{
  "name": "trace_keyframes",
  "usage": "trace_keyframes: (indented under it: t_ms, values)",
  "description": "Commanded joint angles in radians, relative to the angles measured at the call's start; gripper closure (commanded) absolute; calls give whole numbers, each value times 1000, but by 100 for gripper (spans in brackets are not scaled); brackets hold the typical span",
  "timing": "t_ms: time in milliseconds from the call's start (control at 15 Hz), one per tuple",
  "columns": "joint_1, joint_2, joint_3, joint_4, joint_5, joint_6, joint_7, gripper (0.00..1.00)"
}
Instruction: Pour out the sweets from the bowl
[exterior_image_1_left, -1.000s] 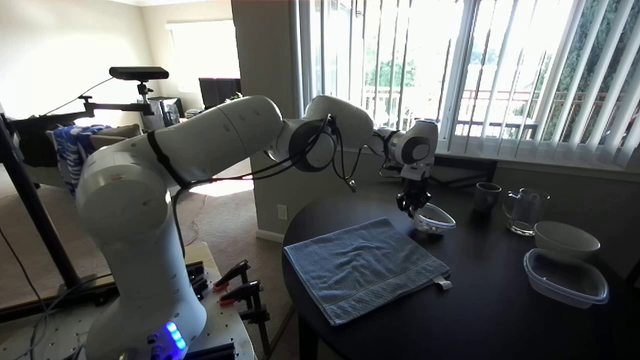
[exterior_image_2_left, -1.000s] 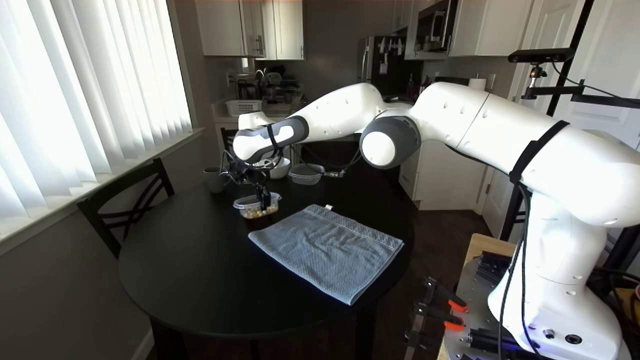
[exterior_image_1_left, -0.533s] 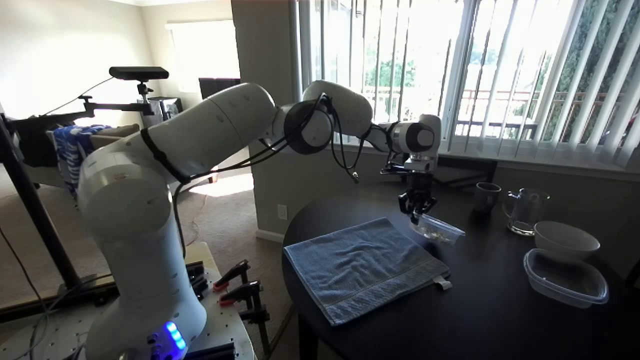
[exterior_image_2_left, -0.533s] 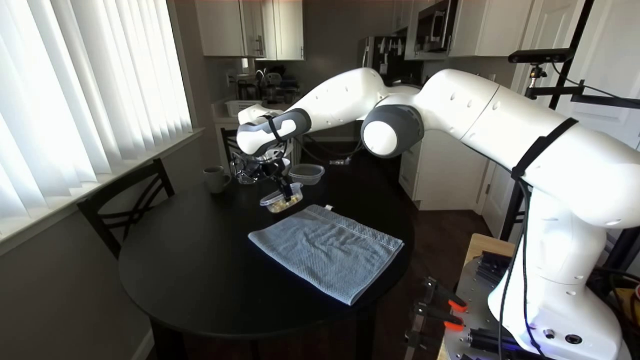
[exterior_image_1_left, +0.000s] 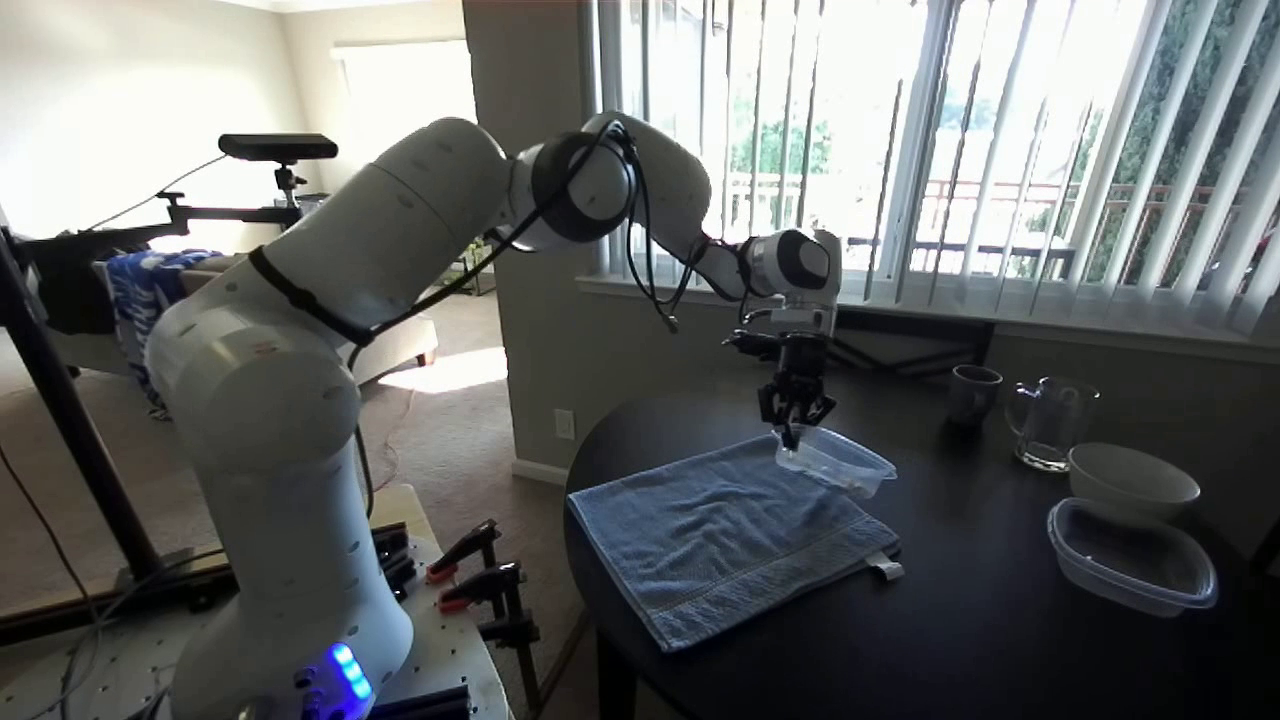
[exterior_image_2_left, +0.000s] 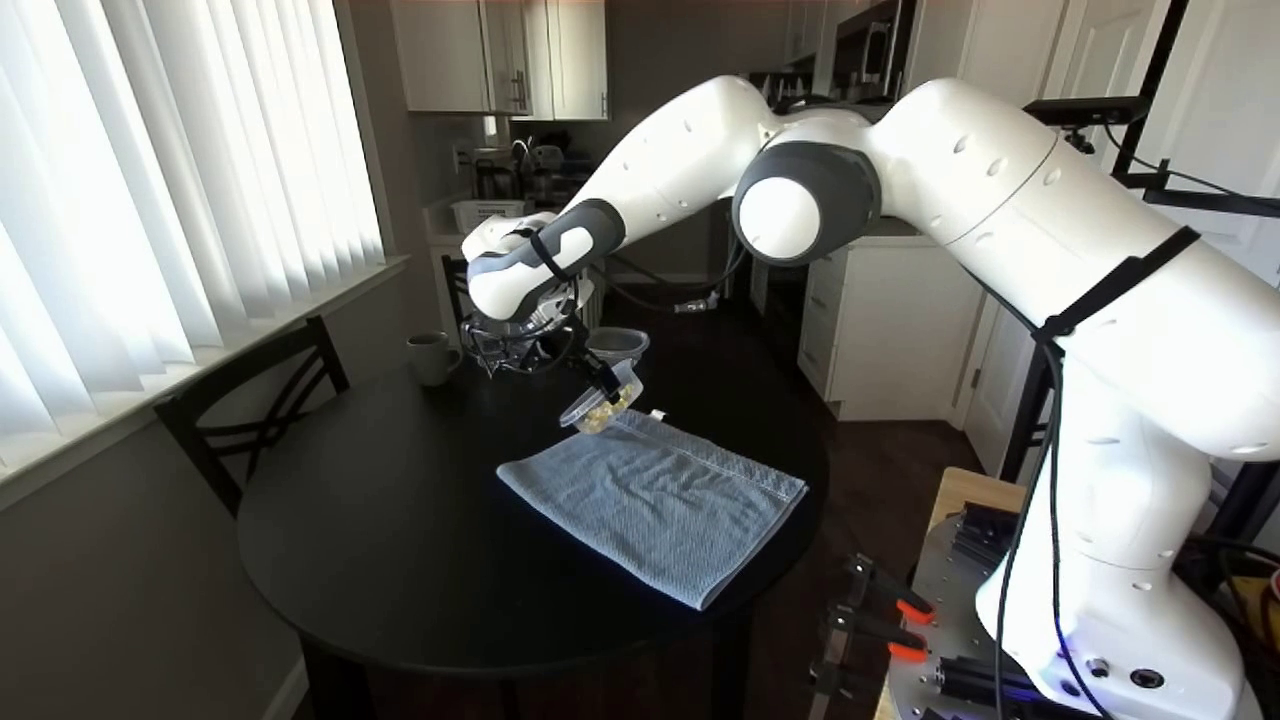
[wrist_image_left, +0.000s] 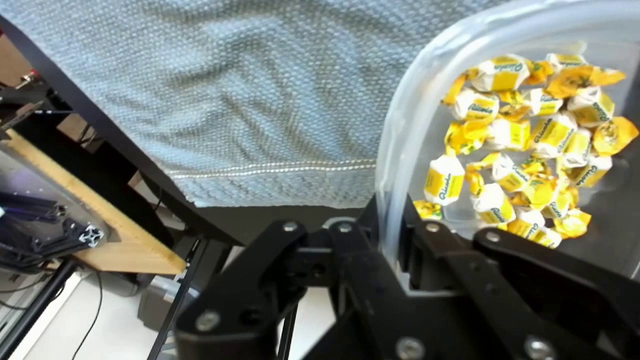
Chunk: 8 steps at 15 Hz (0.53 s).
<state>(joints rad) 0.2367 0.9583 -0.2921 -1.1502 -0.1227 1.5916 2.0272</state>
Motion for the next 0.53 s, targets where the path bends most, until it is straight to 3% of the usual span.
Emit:
trace_keyframes:
  t_ms: [0,467]
  values:
    - [10,-148,45,-239,-82,1,13,99]
    - [4,-288,99,-472,-166,-44,15,99]
